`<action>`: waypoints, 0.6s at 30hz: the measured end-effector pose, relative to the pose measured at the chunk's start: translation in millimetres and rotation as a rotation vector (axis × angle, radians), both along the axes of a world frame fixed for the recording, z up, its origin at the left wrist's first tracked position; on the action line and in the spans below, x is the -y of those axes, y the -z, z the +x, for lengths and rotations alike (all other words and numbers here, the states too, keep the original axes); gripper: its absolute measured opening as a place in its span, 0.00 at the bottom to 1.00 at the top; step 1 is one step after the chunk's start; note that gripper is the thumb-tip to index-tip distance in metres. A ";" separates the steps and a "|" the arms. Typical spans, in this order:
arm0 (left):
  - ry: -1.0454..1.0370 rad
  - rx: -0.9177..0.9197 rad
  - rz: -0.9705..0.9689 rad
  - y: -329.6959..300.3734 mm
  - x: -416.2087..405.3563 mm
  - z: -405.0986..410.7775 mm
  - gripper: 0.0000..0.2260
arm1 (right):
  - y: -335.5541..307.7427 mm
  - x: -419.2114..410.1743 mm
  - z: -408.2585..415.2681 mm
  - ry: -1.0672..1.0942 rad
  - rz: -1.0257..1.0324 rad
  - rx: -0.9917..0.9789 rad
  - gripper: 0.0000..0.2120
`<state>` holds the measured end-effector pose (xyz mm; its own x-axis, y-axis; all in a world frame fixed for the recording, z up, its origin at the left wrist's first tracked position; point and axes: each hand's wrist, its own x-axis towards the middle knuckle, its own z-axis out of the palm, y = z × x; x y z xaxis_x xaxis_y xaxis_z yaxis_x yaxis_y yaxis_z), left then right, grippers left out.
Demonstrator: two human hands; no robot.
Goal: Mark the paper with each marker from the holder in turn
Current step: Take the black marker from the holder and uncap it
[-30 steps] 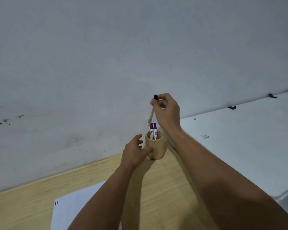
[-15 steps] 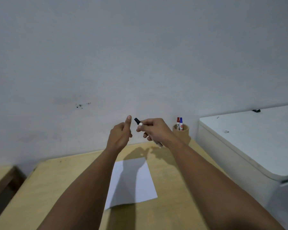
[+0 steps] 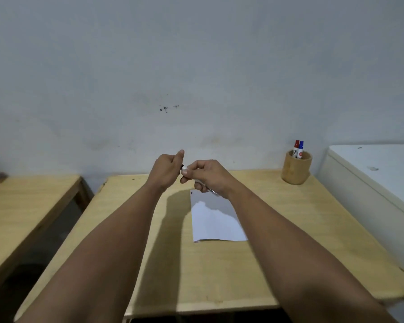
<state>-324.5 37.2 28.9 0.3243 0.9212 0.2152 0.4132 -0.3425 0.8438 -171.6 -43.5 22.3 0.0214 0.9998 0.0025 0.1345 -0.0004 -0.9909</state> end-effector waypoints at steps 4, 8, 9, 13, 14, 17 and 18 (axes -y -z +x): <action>-0.034 -0.038 -0.047 22.9 -13.9 2.7 0.24 | 14.3 -17.6 3.3 0.031 0.024 0.151 0.07; -0.094 -0.006 -0.113 44.2 -28.3 17.7 0.24 | 29.8 -28.4 21.9 0.045 0.061 0.316 0.05; -0.148 0.020 -0.135 47.3 -36.0 15.7 0.25 | 34.0 -28.4 30.1 0.057 0.067 0.391 0.05; -0.344 -0.307 0.064 58.6 -58.0 -7.7 0.28 | 50.4 -26.6 68.1 0.218 0.045 0.406 0.03; -0.329 -0.451 0.154 63.8 -58.8 -8.7 0.28 | 52.8 -28.6 74.4 0.270 0.039 0.324 0.03; -0.202 -0.820 0.382 85.3 -55.9 1.6 0.23 | 52.8 -35.8 80.5 0.379 0.036 0.057 0.12; -0.167 -0.890 0.436 91.7 -53.7 5.2 0.22 | 51.7 -36.5 80.8 0.403 0.044 -0.012 0.15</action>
